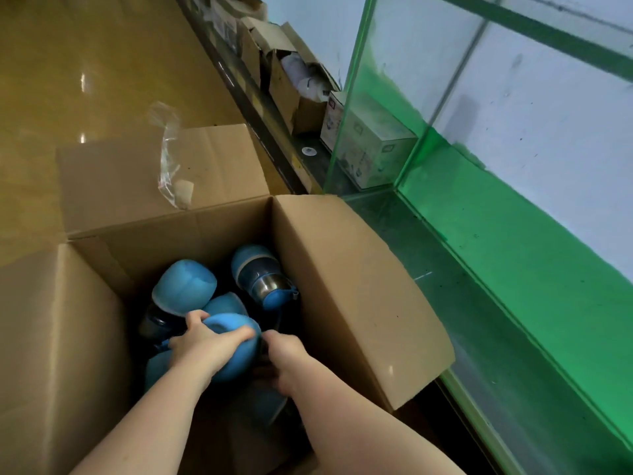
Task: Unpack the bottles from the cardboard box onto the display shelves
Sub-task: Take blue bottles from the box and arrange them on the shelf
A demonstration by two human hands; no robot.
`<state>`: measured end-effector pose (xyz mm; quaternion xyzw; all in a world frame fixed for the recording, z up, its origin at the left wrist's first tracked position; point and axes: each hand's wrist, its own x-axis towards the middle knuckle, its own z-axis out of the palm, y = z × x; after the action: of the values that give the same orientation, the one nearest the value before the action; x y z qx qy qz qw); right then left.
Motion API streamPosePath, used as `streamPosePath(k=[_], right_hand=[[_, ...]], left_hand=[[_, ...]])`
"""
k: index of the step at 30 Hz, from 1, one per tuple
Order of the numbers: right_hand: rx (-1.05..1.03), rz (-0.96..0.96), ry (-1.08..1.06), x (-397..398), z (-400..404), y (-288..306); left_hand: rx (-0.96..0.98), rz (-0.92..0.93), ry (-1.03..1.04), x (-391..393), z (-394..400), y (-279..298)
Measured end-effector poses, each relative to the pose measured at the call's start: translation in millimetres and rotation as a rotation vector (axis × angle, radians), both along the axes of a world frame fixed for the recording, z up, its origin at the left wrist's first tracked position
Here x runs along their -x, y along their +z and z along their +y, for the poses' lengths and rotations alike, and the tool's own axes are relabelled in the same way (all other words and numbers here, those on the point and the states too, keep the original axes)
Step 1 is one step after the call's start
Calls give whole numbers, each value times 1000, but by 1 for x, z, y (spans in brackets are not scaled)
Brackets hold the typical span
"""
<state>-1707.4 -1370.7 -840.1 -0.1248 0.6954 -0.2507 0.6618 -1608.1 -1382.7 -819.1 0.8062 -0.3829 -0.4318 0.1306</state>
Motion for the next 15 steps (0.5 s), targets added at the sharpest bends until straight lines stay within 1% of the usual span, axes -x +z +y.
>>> streamPosePath(k=[4,9,15], right_hand=[[-58,-88,49,-3,7,29],[-76,-164,102,-14,6,65],[-61,-279,131,-40,11,102]], left_hand=[[60,15,-4,-18,8,18],[151,76,-18,-41,25,54],[325,86,53,-62,61,97]])
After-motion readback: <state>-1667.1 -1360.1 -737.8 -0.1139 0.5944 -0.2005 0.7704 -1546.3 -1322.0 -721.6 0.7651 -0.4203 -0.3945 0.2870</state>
